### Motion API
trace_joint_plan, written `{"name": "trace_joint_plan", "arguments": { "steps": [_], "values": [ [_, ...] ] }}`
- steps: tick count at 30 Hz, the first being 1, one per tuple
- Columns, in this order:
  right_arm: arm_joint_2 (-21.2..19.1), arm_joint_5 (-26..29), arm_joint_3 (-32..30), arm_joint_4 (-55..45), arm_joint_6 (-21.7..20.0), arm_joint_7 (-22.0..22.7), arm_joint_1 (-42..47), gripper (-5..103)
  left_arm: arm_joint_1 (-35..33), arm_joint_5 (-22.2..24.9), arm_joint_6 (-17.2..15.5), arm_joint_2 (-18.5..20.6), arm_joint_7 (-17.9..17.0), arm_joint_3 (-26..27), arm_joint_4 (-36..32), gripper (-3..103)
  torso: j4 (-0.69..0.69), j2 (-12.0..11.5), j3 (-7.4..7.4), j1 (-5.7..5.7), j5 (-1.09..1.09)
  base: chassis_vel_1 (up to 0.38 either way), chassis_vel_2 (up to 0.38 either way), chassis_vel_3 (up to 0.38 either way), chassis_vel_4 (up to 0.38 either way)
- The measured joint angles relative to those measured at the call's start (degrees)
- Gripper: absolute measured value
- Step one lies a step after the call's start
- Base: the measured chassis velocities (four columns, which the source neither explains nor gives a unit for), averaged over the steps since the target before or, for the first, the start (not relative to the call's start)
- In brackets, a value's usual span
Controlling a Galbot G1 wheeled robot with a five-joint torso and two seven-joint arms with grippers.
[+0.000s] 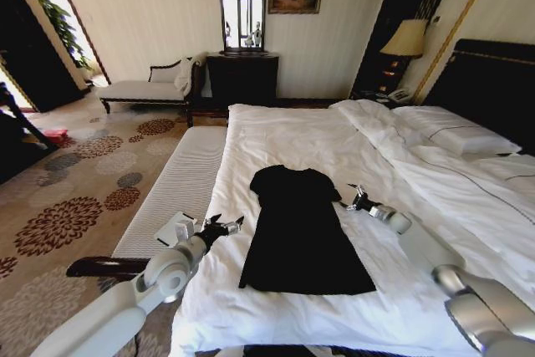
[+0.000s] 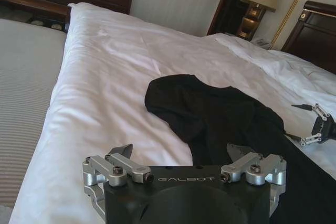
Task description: Fold the clothes on the bed.
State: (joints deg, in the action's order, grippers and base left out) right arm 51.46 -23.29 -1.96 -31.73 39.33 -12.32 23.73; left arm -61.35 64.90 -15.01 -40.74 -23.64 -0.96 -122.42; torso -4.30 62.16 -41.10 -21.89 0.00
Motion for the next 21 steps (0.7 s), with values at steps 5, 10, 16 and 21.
{"name": "trace_joint_plan", "arguments": {
  "steps": [5,10,16,21],
  "values": [
    [0.7,-1.0,0.4,0.9,-0.1,0.1,-1.1,92,0.5,0.2,0.0,0.0,0.0,0.0,0.1,100,-0.01,0.0,0.0,0.0,0.01,0.0,0.0,0.0,0.0],
    [1.3,-1.5,0.6,1.8,-0.2,0.1,-1.5,90,0.6,0.2,0.0,-0.1,0.1,0.1,0.4,100,-0.02,0.0,0.0,0.0,0.0,0.0,0.0,0.0,0.0],
    [2.0,-2.2,1.0,2.6,-0.2,-0.1,-1.7,70,0.6,0.3,0.0,0.0,0.1,0.3,0.6,100,-0.02,0.0,0.0,0.0,0.01,0.0,0.0,0.0,0.0],
    [2.7,-3.3,1.0,3.0,-0.1,-0.1,-2.0,54,0.6,0.4,0.1,0.3,0.1,0.6,0.5,100,-0.01,0.0,0.0,0.0,0.0,0.0,0.0,0.0,0.0]
  ]
}}
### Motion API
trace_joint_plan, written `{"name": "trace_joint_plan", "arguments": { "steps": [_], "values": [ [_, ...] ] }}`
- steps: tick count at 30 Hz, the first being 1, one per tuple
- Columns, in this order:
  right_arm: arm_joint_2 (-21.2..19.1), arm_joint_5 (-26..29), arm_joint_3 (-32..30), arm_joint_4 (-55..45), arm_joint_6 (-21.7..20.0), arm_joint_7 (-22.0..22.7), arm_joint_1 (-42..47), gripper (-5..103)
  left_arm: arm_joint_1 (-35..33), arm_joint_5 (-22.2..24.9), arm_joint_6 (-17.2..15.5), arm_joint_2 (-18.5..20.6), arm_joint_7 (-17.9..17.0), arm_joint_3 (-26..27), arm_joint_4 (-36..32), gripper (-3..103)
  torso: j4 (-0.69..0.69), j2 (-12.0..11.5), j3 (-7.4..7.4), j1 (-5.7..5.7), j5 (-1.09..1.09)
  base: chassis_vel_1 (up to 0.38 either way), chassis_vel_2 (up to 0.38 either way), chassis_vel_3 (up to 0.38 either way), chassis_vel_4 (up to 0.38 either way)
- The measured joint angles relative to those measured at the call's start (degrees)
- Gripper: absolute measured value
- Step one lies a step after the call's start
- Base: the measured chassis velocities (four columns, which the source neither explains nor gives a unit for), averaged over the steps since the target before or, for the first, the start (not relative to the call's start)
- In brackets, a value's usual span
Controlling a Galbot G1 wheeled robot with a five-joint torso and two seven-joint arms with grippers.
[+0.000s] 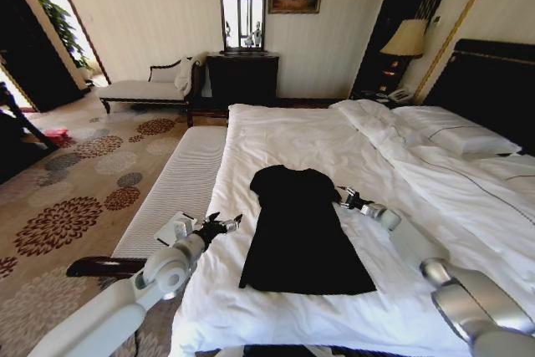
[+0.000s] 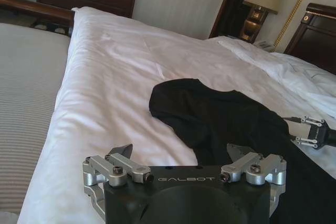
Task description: Fold the clothes on the bed.
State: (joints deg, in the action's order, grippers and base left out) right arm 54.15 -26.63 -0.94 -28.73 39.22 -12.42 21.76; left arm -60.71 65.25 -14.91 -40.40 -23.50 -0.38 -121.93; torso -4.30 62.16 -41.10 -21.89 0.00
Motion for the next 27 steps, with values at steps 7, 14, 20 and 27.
{"name": "trace_joint_plan", "arguments": {
  "steps": [7,14,20,27],
  "values": [
    [0.1,-0.2,-0.2,-0.1,0.1,0.0,0.9,26,-0.4,0.0,0.1,0.1,-0.1,0.4,-0.3,100,0.0,0.0,0.0,0.0,-0.01,0.0,0.0,0.0,0.0],
    [-0.3,-0.1,-0.7,-0.9,0.2,0.0,1.8,2,-0.6,0.0,0.1,0.1,-0.2,0.6,-0.3,100,-0.01,0.0,0.0,0.0,0.0,0.0,0.0,0.0,0.0],
    [-0.9,0.3,-0.6,-1.7,0.3,0.0,1.9,0,-1.1,0.0,0.2,0.1,-0.3,1.2,-0.5,100,-0.01,0.0,0.0,0.0,0.0,0.0,0.0,0.0,0.0],
    [-1.8,2.4,1.2,-3.7,0.1,-0.8,1.7,0,-2.0,0.0,0.2,0.1,-0.3,2.1,-0.9,100,-0.01,0.0,0.0,0.0,-0.01,0.0,0.0,0.0,0.0]
  ]
}}
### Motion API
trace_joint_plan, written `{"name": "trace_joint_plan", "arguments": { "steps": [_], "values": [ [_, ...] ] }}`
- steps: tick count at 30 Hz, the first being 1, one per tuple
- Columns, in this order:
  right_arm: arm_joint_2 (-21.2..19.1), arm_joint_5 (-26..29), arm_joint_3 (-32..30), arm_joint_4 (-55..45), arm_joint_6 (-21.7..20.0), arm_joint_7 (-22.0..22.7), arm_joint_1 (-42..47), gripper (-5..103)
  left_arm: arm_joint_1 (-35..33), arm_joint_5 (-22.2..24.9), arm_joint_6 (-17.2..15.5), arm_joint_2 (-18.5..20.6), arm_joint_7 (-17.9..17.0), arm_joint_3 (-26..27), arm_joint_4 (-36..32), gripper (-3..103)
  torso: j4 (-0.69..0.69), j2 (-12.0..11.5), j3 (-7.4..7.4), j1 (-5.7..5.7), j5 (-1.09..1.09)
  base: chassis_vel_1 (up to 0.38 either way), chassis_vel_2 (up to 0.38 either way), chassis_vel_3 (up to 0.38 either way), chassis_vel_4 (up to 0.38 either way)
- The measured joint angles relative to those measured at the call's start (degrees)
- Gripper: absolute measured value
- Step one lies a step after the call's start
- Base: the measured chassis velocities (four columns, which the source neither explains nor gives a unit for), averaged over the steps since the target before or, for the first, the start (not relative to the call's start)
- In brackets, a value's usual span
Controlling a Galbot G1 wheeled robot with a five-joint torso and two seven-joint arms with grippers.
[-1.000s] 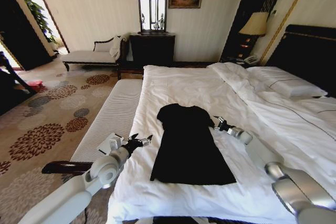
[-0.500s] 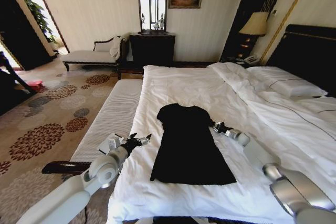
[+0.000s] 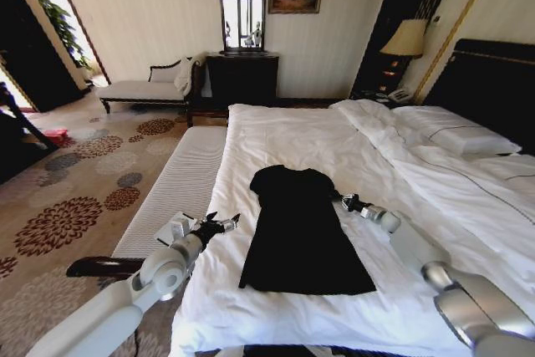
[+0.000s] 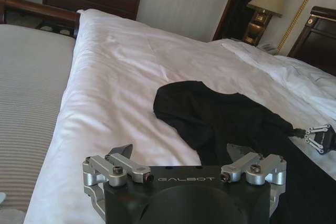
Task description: Fold the clothes on the bed.
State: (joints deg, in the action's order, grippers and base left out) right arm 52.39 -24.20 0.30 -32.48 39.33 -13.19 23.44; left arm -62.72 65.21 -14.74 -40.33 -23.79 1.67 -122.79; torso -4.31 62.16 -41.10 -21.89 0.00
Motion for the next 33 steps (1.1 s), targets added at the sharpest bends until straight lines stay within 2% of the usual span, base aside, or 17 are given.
{"name": "trace_joint_plan", "arguments": {
  "steps": [7,12,20,33],
  "values": [
    [-2.8,1.1,5.1,-4.4,-0.1,-1.7,-4.0,0,-0.5,0.0,0.0,0.0,0.1,0.6,-0.7,100,0.01,0.0,0.0,0.0,0.01,0.0,0.0,0.0,0.0],
    [-3.8,1.5,6.5,-4.7,-0.3,-3.0,-5.9,0,-0.6,0.1,0.0,0.1,0.2,0.7,-0.9,100,0.01,0.0,0.0,0.0,0.0,0.0,0.0,0.0,0.0],
    [-6.1,1.2,7.3,-2.9,-0.2,-6.3,-8.5,0,-0.8,0.3,0.0,0.5,0.4,1.1,-1.3,100,0.0,0.0,0.0,0.0,0.0,0.0,0.0,0.0,0.0],
    [-10.7,-0.2,7.4,-5.3,-0.1,-12.0,-8.8,0,-1.1,-0.1,0.0,-0.1,0.8,1.0,-1.5,100,0.0,0.0,0.0,0.0,0.0,0.0,0.0,0.0,0.0]
  ]
}}
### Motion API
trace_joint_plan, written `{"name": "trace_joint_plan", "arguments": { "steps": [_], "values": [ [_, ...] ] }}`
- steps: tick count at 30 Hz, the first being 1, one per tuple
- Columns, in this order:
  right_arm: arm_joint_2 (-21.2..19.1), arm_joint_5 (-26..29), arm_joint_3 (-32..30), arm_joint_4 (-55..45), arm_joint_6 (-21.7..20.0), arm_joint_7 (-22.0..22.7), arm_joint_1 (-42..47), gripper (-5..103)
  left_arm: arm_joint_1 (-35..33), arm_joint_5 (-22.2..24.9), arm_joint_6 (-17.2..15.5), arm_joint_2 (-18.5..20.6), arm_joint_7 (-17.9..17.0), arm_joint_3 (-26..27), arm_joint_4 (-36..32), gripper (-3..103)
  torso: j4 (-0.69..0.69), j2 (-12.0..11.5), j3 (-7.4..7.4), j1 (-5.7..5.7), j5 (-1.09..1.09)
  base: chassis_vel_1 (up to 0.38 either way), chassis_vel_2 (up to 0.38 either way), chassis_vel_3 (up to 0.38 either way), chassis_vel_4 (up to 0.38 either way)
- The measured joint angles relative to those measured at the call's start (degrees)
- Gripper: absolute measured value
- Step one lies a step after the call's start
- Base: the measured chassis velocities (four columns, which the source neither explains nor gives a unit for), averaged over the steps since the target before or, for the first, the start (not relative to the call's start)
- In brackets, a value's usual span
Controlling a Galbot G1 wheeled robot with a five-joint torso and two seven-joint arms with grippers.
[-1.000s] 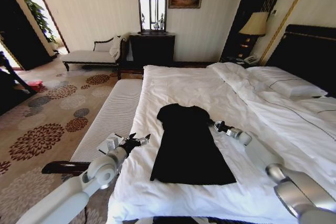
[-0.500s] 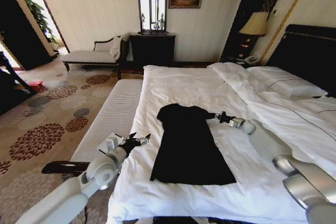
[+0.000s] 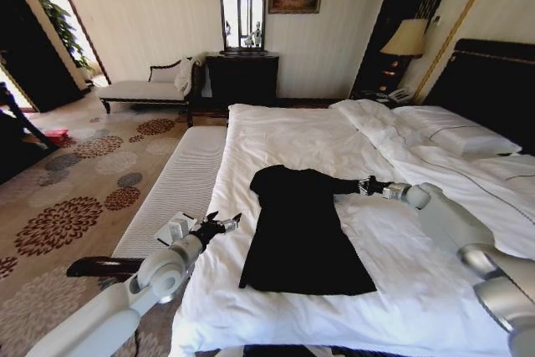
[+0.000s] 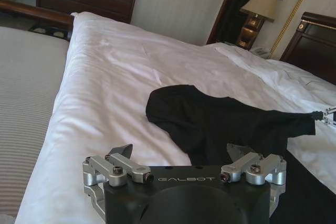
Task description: Fold the clothes on the bed.
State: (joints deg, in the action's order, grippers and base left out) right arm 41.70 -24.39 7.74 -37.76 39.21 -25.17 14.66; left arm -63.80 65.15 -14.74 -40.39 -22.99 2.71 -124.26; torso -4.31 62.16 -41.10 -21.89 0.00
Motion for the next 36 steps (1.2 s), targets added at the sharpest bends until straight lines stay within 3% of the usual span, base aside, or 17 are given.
{"name": "trace_joint_plan", "arguments": {
  "steps": [10,14,17,21,23,25,28,29,31,33,34,35,36],
  "values": [
    [-0.7,-3.2,-0.6,1.1,-0.3,-1.9,-0.9,0,-0.3,-0.2,0.0,-0.2,0.1,-0.1,-0.1,100,0.0,0.0,0.0,0.0,-0.01,0.0,0.0,0.0,0.0],
    [-1.8,0.8,0.4,-2.0,-1.8,-3.3,-1.0,0,-0.2,-0.2,0.0,-0.4,0.2,-0.1,-0.1,100,0.01,0.0,0.0,0.0,0.0,0.0,0.0,0.0,0.0],
    [-3.4,9.1,2.4,-7.0,-5.3,-4.8,-0.5,0,-0.7,-0.3,0.0,-0.5,0.2,0.0,-0.2,100,-0.01,0.0,0.0,0.0,0.01,0.0,0.0,0.0,0.0],
    [-3.8,14.4,4.0,-9.1,-7.0,-6.8,-0.7,0,-0.8,-0.4,0.0,-0.4,0.2,0.0,-0.4,100,0.02,0.0,0.0,0.0,0.0,0.0,0.0,0.0,0.0],
    [-4.6,21.8,5.9,-10.9,-10.7,-8.5,-0.8,0,-1.1,-0.4,0.1,-0.1,0.2,0.4,-0.5,100,0.01,0.0,0.0,0.0,0.0,0.0,0.0,0.0,0.0],
    [-4.9,23.8,6.3,-11.6,-11.9,-8.9,-0.8,0,-1.3,-0.4,0.1,-0.1,0.2,0.5,-0.5,100,0.01,0.0,0.0,-0.01,0.0,0.0,0.0,0.0,0.0],
    [-6.8,34.1,7.9,-16.2,-19.6,-9.1,0.6,0,-1.7,-0.4,0.1,0.0,0.3,0.6,-0.6,100,0.01,0.0,0.0,0.0,0.0,0.0,0.0,0.0,0.0],
    [-7.4,38.0,8.2,-17.7,-22.1,-8.4,1.2,0,-1.7,-0.5,0.1,-0.1,0.3,0.6,-0.6,100,0.0,0.0,0.0,0.0,0.0,0.0,0.0,0.0,0.0],
    [-7.7,40.8,8.3,-18.6,-23.7,-7.6,1.7,0,-1.7,-0.5,0.1,-0.2,0.3,0.6,-0.6,100,-0.01,0.0,0.0,0.0,0.0,0.0,0.0,0.0,0.0],
    [-8.5,50.3,7.9,-21.9,-29.9,-3.0,3.8,0,-1.6,-0.6,0.1,-0.4,0.3,0.4,-0.5,100,0.0,0.0,0.0,0.0,0.0,0.0,0.0,0.0,0.0],
    [-8.5,50.3,7.9,-21.9,-29.9,-3.0,3.8,0,-1.6,-0.6,0.1,-0.4,0.3,0.4,-0.5,100,0.0,0.0,0.0,0.0,0.0,0.0,0.0,0.0,0.0],
    [-8.7,52.7,7.4,-23.2,-32.5,-0.7,4.7,0,-1.6,-0.6,0.2,-0.5,0.3,0.4,-0.5,100,0.0,0.0,0.0,0.0,-0.01,0.0,0.0,0.0,0.0],
    [-9.1,57.5,6.1,-26.1,-39.0,4.0,6.5,0,-1.6,-0.7,0.2,-0.5,0.4,0.3,-0.5,100,0.0,0.0,0.0,0.0,0.0,0.0,0.0,0.0,0.0]
  ]
}}
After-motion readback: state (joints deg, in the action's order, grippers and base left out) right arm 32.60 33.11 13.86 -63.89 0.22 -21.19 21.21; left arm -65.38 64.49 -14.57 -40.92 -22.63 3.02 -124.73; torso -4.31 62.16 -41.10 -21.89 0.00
